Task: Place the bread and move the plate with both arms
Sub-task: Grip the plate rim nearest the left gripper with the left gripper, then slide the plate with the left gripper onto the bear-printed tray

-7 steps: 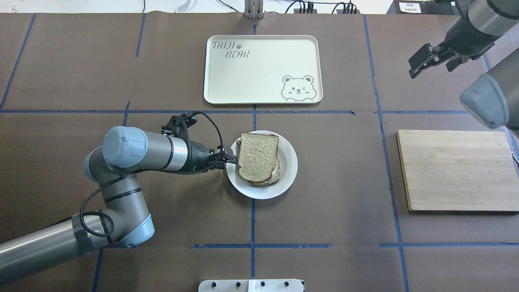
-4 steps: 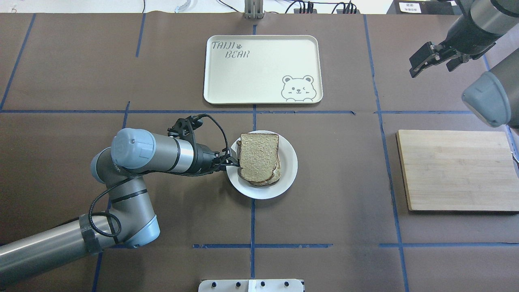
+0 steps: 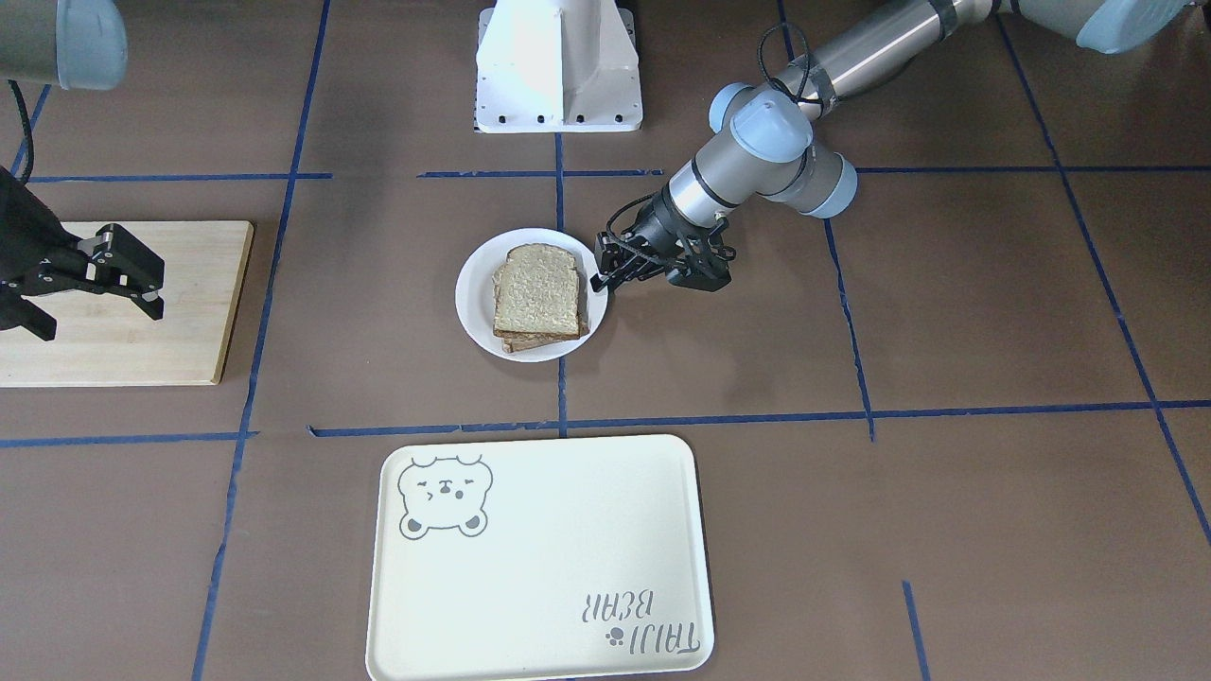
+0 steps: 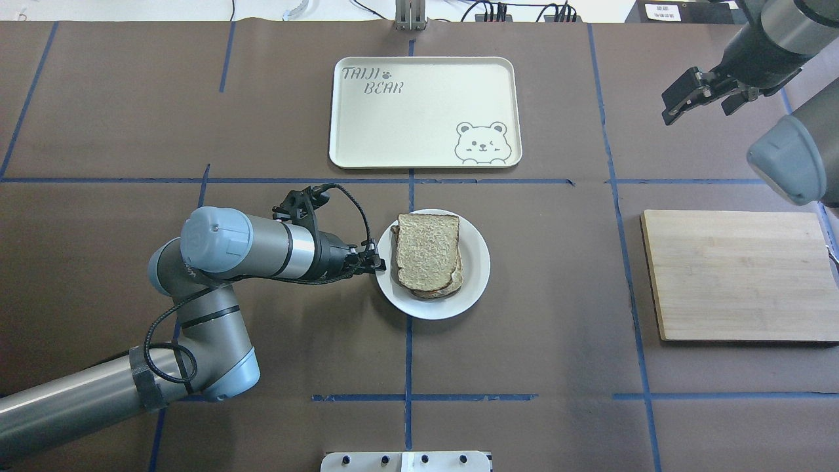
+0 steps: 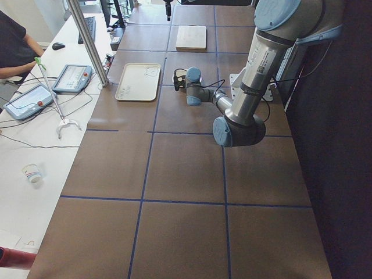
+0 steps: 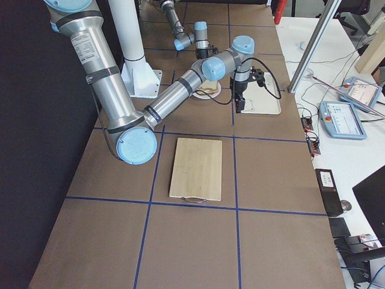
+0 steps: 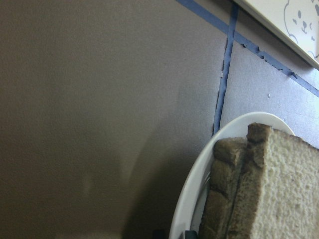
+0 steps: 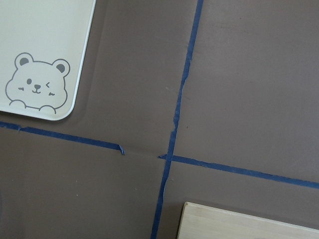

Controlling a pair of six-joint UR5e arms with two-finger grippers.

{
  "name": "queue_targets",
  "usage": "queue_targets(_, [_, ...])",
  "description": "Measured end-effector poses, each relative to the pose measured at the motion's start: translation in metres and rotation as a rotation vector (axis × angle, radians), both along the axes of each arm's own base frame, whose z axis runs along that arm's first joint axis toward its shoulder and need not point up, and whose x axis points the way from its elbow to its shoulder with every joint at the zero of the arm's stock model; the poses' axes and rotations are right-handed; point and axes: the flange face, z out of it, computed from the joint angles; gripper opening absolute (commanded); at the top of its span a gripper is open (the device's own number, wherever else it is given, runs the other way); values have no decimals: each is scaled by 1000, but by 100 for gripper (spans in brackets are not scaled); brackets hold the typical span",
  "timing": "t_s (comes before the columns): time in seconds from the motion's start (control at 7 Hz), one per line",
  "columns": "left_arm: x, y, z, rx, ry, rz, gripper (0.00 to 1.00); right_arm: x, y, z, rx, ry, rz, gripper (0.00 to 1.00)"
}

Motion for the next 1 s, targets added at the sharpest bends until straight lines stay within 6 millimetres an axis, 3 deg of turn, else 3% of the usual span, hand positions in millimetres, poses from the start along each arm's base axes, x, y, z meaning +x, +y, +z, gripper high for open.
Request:
queue_targets(0.57, [-9,1,-20,14,37,-3,6,2,0,1,0,1,1,100])
queue_targets(1.0, [-21,7,-47,-44,105,-13,2,4,0,1,0,-2,3,100])
